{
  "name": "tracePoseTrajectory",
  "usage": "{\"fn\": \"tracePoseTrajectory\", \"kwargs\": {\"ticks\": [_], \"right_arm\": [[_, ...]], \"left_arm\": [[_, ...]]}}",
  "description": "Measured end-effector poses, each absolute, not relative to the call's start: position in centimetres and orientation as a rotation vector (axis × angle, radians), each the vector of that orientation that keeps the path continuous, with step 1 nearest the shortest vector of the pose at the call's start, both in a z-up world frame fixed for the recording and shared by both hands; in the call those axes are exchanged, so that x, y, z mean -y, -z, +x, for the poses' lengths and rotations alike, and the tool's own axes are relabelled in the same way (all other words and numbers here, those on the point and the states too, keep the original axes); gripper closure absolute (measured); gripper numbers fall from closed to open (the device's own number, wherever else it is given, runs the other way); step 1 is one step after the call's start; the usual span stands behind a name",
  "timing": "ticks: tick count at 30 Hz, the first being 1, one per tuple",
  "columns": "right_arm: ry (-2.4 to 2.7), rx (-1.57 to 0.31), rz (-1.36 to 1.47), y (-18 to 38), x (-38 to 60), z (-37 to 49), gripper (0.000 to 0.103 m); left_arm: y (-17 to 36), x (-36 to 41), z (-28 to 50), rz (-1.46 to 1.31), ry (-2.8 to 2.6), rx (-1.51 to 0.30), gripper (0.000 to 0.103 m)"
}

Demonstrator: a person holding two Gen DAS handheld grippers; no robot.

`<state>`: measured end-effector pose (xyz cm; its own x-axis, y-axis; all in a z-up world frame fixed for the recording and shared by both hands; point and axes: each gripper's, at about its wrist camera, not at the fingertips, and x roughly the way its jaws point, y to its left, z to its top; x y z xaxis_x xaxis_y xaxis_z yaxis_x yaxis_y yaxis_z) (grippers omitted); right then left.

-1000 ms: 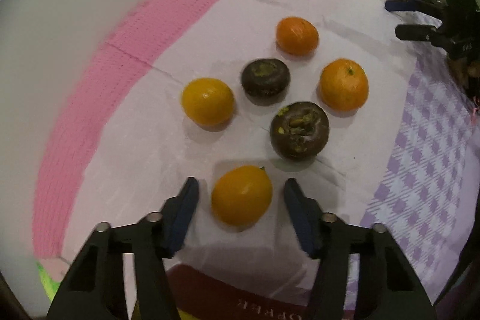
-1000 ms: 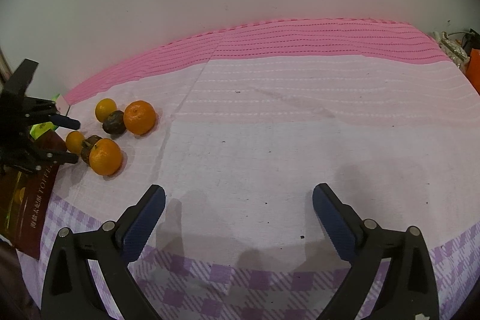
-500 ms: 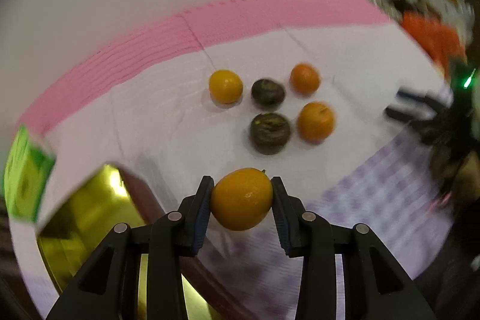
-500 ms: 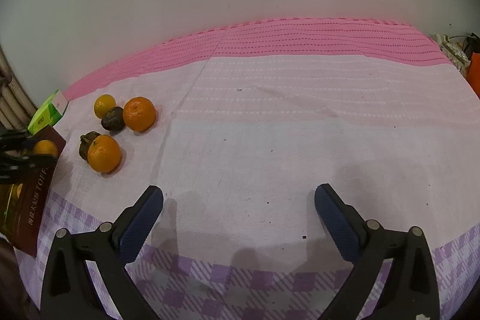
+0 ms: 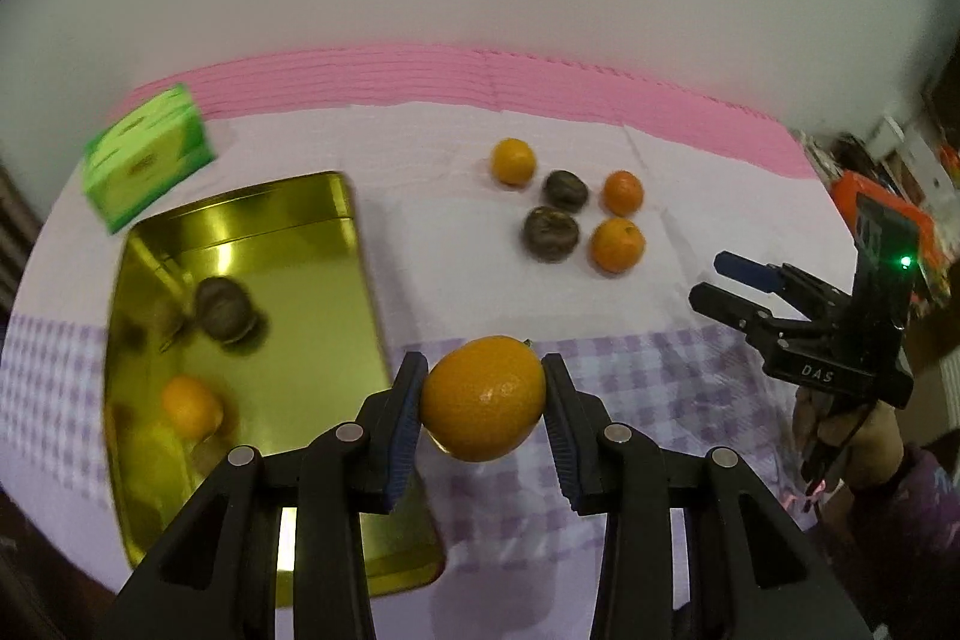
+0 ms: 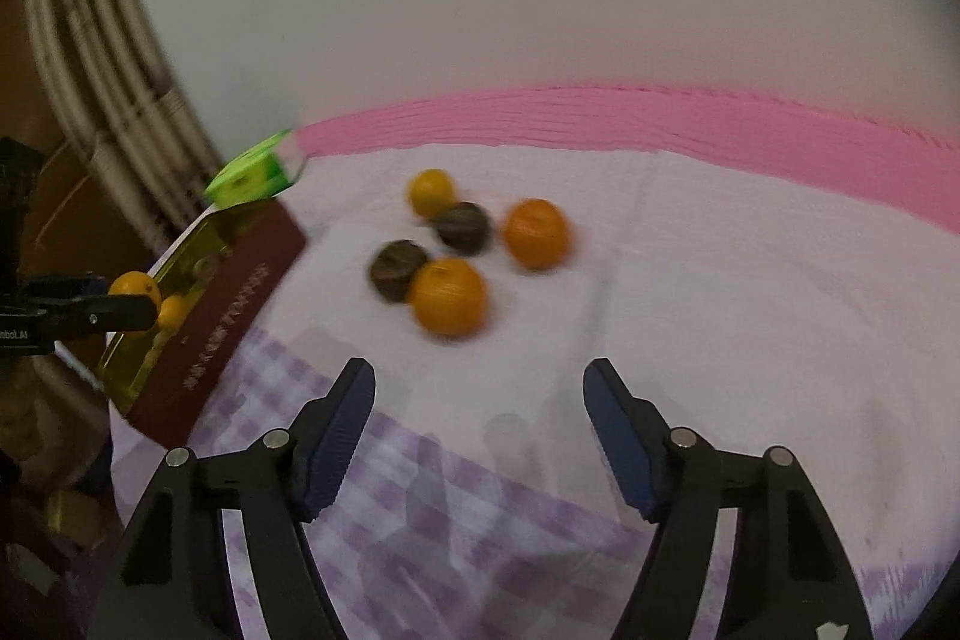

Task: Organize fruits
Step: 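Grasp a yellow-orange fruit with left while right grasps a tangerine, then carry the yellow-orange fruit over the tray and open the left gripper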

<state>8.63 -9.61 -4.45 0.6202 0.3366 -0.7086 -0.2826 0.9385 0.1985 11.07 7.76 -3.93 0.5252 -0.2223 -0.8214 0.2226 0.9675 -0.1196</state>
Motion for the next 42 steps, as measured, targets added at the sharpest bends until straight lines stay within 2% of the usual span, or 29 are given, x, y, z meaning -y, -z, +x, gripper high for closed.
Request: {"fn": "tracePoseTrajectory", "kwargs": {"ticks": [15, 17, 19, 32, 42], "right_arm": [[-0.356, -0.909, -0.024, 7.0, 5.6, 14.4, 0.036], [-0.368, -0.927, -0.029, 7.4, 5.3, 15.0, 0.043], [-0.368, -0.941, -0.053, 7.8, 4.9, 15.4, 0.064], [-0.313, -0.894, -0.005, 7.0, 5.7, 9.0, 0.066], [-0.261, -0.888, 0.027, 7.3, 6.1, 8.4, 0.066]], "left_arm": [[2.8, -11.4, 8.2, -0.049, 0.175, -0.944, 0.064], [2.8, -11.6, 8.0, -0.053, 0.171, -0.945, 0.064], [2.8, -11.7, 7.8, -0.05, 0.163, -0.941, 0.064], [2.5, -15.6, 7.0, -0.136, 0.025, -0.905, 0.064], [4.1, -18.2, 7.1, -0.157, -0.039, -0.897, 0.064]]}}
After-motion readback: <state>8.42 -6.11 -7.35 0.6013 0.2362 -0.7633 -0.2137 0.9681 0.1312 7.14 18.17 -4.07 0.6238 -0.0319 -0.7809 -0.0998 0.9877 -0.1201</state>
